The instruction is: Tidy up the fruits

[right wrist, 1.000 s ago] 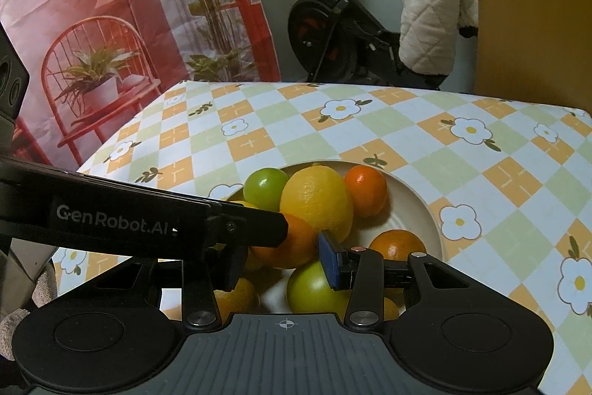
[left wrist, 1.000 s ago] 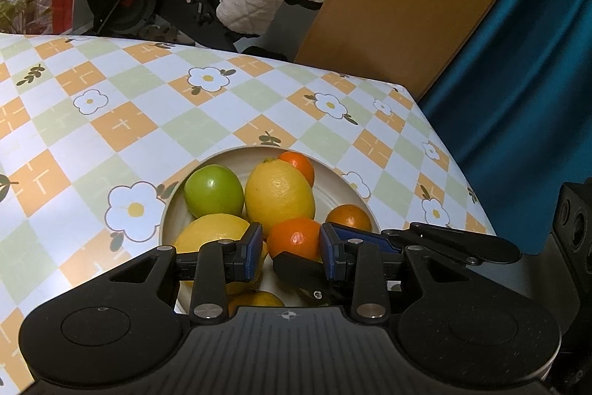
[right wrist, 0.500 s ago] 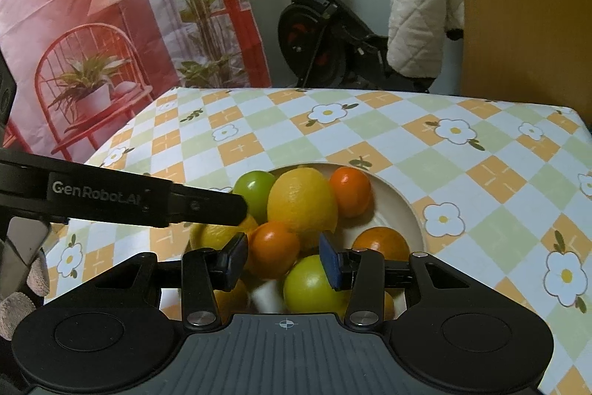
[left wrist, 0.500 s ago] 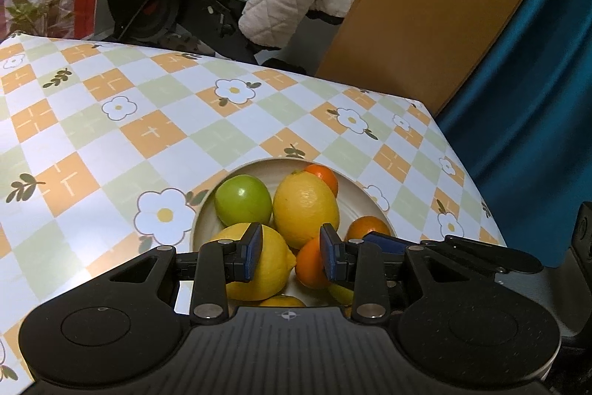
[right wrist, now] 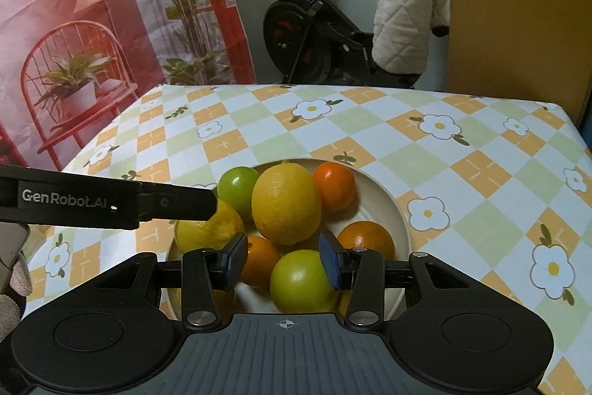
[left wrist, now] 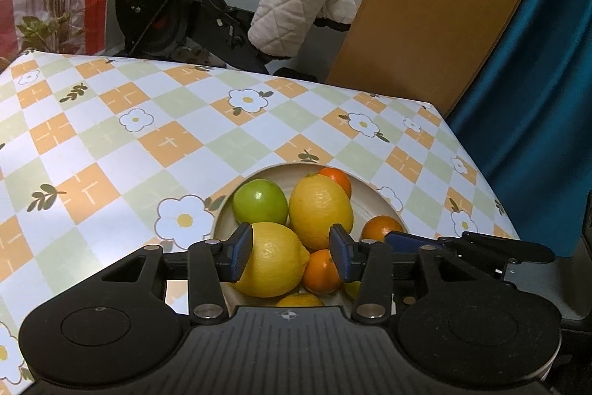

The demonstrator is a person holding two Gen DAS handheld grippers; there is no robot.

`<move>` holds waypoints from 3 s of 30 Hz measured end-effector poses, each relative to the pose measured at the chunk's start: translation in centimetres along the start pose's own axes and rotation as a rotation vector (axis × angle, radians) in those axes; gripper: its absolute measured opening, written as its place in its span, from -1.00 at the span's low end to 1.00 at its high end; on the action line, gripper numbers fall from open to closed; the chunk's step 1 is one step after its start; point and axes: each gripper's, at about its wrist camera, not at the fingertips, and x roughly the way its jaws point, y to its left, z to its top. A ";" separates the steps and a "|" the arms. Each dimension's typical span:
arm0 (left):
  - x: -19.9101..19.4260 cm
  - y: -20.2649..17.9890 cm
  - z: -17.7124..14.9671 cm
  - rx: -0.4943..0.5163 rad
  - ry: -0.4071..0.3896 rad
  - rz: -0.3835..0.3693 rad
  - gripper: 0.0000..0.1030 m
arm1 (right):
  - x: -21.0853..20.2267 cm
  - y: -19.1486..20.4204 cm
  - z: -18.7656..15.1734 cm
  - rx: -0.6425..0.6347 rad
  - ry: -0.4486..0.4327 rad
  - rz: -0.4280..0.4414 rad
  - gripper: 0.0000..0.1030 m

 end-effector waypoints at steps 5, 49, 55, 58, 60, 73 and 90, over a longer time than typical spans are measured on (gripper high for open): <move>-0.9 0.2 0.0 -0.002 -0.023 0.025 0.23 | -0.4 0.3 0.2 -0.013 -0.004 -0.025 -0.06; -10.6 -0.3 0.7 0.021 -0.213 0.282 0.74 | -8.3 3.1 2.6 0.011 -0.077 -0.111 0.99; -10.9 -0.6 0.7 0.038 -0.231 0.349 0.74 | -8.2 3.3 2.7 0.011 -0.081 -0.113 0.99; -11.1 -1.0 0.7 0.058 -0.238 0.370 0.74 | -8.2 3.3 2.7 0.014 -0.081 -0.113 0.99; -11.2 -1.0 0.7 0.058 -0.239 0.357 0.74 | -8.1 3.3 2.7 0.015 -0.079 -0.113 0.99; -11.3 -1.0 0.5 0.060 -0.236 0.343 0.74 | -8.1 3.2 2.7 0.014 -0.080 -0.116 0.99; -11.0 -1.0 0.3 0.067 -0.215 0.330 0.75 | -7.9 3.1 2.5 0.020 -0.073 -0.120 0.99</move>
